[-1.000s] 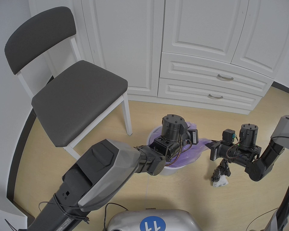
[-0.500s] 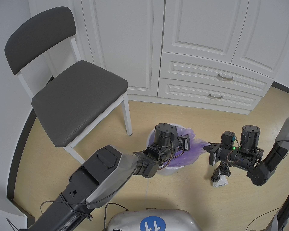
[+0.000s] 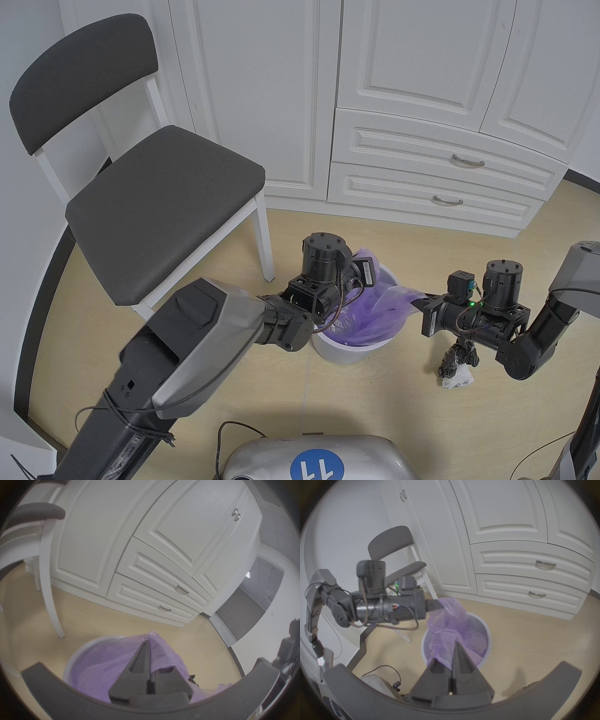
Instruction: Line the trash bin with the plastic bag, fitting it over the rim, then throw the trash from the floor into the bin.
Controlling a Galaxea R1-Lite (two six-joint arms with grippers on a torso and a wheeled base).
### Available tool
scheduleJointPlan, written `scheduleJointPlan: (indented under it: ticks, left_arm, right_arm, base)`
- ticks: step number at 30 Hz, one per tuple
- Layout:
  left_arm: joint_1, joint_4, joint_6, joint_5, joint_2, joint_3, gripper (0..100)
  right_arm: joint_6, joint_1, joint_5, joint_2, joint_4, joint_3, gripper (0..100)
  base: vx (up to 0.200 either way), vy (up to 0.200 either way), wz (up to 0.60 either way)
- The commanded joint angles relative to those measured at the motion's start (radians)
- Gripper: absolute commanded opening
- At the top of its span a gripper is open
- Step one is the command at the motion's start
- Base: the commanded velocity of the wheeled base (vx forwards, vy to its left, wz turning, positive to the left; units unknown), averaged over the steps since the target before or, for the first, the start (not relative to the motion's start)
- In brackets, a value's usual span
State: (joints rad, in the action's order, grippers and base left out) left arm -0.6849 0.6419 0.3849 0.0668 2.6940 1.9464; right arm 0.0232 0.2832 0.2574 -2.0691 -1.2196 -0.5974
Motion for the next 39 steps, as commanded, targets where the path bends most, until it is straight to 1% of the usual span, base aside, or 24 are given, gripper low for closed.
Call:
scheduleJointPlan:
  ticks: [1,2,3,4,6,7,8,10,12,15,20,24,28,29,30,31,34,39]
  left_arm:
    - [0.001,0.001,-0.015,0.039,-0.235,-0.250,0]
    - [-0.001,0.001,-0.017,0.041,-0.246,-0.268,0]
    - [0.001,-0.001,-0.035,0.039,-0.298,-0.365,0]
    - [0.002,-0.001,-0.047,0.039,-0.313,-0.403,0]
    - [0.005,0.004,-0.060,0.039,-0.316,-0.438,0]
    - [0.011,0.007,-0.061,0.044,-0.309,-0.452,0]
    - [0.018,0.007,-0.060,0.047,-0.296,-0.457,0]
    - [0.022,0.007,-0.060,0.062,-0.280,-0.458,0]
    - [0.030,0.005,-0.061,0.093,-0.272,-0.460,0]
    - [0.038,0.007,-0.063,0.119,-0.276,-0.480,0]
    - [0.050,0.010,-0.061,0.120,-0.316,-0.552,0]
    - [0.051,0.025,-0.057,0.126,-0.339,-0.613,0]
    - [0.061,0.032,-0.064,0.180,-0.338,-0.664,0]
    - [0.071,0.030,-0.073,0.220,-0.339,-0.673,0]
    - [0.073,0.028,-0.075,0.226,-0.339,-0.673,0]
    - [0.093,0.030,-0.080,0.245,-0.344,-0.675,0]
    - [0.111,0.038,-0.081,0.242,-0.347,-0.670,0]
    - [0.117,0.048,-0.083,0.203,-0.333,-0.613,0]
  right_arm:
    - [-0.101,0.027,-0.020,-0.132,-0.057,-0.093,0]
    - [-0.109,0.031,-0.023,-0.138,-0.064,-0.096,0]
    - [-0.161,0.068,-0.047,-0.178,-0.101,-0.122,0]
    - [-0.189,0.090,-0.069,-0.204,-0.117,-0.140,0]
    - [-0.215,0.110,-0.106,-0.239,-0.124,-0.176,0]
    - [-0.223,0.116,-0.138,-0.273,-0.126,-0.203,0]
    - [-0.223,0.110,-0.145,-0.290,-0.126,-0.216,0]
    - [-0.223,0.094,-0.145,-0.295,-0.123,-0.220,0]
    - [-0.221,0.060,-0.145,-0.289,-0.117,-0.226,0]
    - [-0.223,0.051,-0.147,-0.289,-0.118,-0.245,0]
    - [-0.221,0.031,-0.147,-0.312,-0.113,-0.259,0]
    - [-0.220,-0.002,-0.147,-0.290,-0.107,-0.268,0]
    - [-0.174,-0.045,-0.149,-0.213,-0.077,-0.246,0]
    - [-0.121,-0.079,-0.149,-0.197,-0.055,-0.229,0]
    - [-0.111,-0.087,-0.149,-0.195,-0.052,-0.228,0]
    - [-0.040,-0.128,-0.147,-0.195,-0.032,-0.220,0]
    - [0.037,-0.171,-0.147,-0.204,-0.003,-0.217,0]
    - [0.084,-0.205,-0.149,-0.221,0.063,-0.216,0]
  base:
    - [0.000,0.000,0.00]
    - [0.000,0.000,0.00]
    - [0.000,0.000,0.00]
    - [0.000,0.000,0.00]
    - [0.000,0.000,0.00]
    - [0.000,0.000,0.00]
    - [0.000,0.000,0.00]
    - [0.000,0.000,0.00]
    - [0.000,0.000,0.00]
    - [0.000,0.000,0.00]
    - [0.000,0.000,0.00]
    - [0.000,0.000,0.00]
    - [0.000,0.000,0.00]
    - [0.000,0.000,0.00]
    - [0.000,0.000,0.00]
    - [0.000,0.000,0.00]
    - [0.000,0.000,0.00]
    - [0.000,0.000,0.00]
